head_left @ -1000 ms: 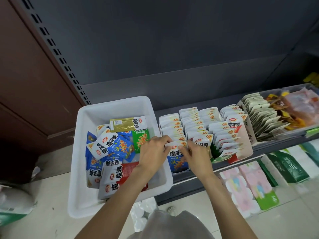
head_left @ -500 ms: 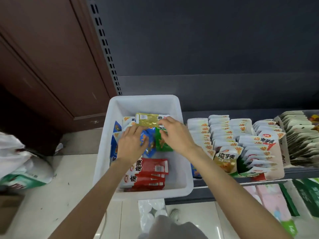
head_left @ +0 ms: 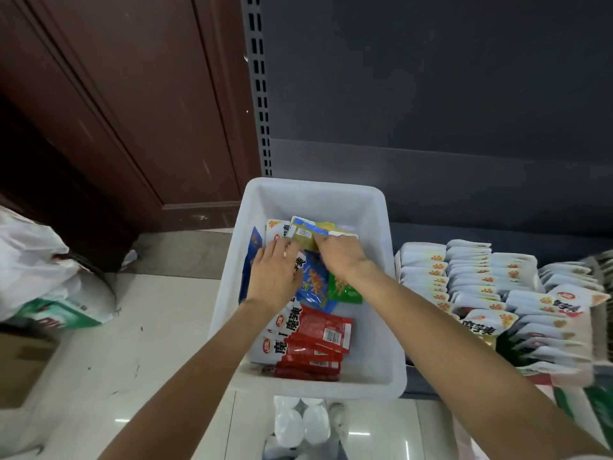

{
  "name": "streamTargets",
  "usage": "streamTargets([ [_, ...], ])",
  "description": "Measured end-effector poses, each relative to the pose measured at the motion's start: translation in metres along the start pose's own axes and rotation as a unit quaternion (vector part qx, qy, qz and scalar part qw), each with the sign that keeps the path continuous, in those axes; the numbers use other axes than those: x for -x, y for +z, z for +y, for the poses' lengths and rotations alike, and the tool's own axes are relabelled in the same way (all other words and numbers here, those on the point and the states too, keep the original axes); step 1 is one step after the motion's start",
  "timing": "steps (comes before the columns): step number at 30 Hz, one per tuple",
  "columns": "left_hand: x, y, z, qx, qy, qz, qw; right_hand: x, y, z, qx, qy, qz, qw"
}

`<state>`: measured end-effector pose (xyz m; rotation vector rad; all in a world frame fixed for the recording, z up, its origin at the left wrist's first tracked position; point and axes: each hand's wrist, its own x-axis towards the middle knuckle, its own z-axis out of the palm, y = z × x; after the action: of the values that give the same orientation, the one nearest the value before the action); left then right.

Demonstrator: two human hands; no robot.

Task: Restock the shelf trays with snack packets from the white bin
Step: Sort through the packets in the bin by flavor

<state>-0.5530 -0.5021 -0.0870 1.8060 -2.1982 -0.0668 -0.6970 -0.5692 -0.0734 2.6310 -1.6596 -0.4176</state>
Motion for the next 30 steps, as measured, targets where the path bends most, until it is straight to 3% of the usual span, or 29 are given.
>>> streamTargets([
  [2, -0.005, -0.005, -0.003, 0.016, 0.033, 0.050, 0.998, 0.015, -0.019, 0.002, 0.014, -0.037, 0.012, 0.999],
  [4, -0.011, -0.015, -0.006, 0.024, 0.071, 0.053, 0.996, 0.034, -0.042, 0.005, -0.004, -0.061, 0.033, 0.998],
  [7, -0.012, -0.041, -0.008, 0.113, 0.065, 0.022, 0.991, 0.069, -0.072, 0.018, -0.160, -0.008, 0.110, 0.981],
  [9, -0.008, -0.061, -0.005, 0.252, 0.028, -0.041, 0.966, 0.094, -0.086, 0.037, -0.314, 0.061, 0.142, 0.937],
  [13, 0.000, -0.086, 0.018, 0.464, -0.017, -0.138, 0.875, 0.145, -0.100, 0.067, -0.604, 0.099, 0.097, 0.785],
  [15, 0.001, -0.092, 0.037, 0.501, -0.017, -0.151, 0.852, 0.165, -0.095, 0.071, -0.641, 0.099, 0.068, 0.758],
  [17, -0.001, -0.097, 0.059, 0.516, -0.005, -0.151, 0.843, 0.184, -0.087, 0.075, -0.652, 0.109, 0.092, 0.745],
  [23, -0.006, -0.095, 0.137, 0.486, 0.130, -0.122, 0.855, 0.257, -0.081, 0.100, -0.663, 0.167, 0.309, 0.661],
  [25, -0.009, -0.087, 0.159, 0.471, 0.165, -0.096, 0.861, 0.286, -0.082, 0.110, -0.630, 0.189, 0.372, 0.655],
  [27, -0.012, -0.074, 0.174, 0.395, 0.205, -0.081, 0.892, 0.312, -0.082, 0.120, -0.581, 0.226, 0.408, 0.667],
  [30, -0.010, -0.055, 0.187, 0.266, 0.257, -0.082, 0.925, 0.337, -0.072, 0.133, -0.489, 0.246, 0.390, 0.740],
])
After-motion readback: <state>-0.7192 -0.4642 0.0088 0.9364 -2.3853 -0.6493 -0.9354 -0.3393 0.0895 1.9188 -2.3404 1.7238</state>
